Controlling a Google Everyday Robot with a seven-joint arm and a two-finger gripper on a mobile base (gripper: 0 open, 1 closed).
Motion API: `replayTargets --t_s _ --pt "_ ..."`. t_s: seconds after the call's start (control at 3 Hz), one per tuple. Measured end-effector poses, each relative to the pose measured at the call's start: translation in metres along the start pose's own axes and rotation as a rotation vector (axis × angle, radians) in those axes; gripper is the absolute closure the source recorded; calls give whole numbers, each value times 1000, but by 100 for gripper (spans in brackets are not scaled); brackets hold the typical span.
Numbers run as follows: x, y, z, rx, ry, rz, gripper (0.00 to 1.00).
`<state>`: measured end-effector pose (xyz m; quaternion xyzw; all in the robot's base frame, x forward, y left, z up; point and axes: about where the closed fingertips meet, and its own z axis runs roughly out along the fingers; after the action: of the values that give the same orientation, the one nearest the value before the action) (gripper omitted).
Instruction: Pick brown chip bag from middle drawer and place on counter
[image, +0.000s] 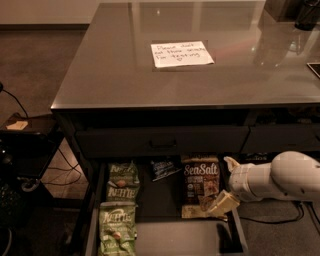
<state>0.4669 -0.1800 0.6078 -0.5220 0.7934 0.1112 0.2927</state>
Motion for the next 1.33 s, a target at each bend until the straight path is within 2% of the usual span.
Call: replayTargets --t_s 0.33,0.67,1.0,1.33 --pt "12 -24 40 91 -58 -51 0" --pt "23 -44 77 147 -90 -80 0" --pt "26 -43 82 148 -93 -72 0" --pt "38 -44 92 169 -64 -117 0"
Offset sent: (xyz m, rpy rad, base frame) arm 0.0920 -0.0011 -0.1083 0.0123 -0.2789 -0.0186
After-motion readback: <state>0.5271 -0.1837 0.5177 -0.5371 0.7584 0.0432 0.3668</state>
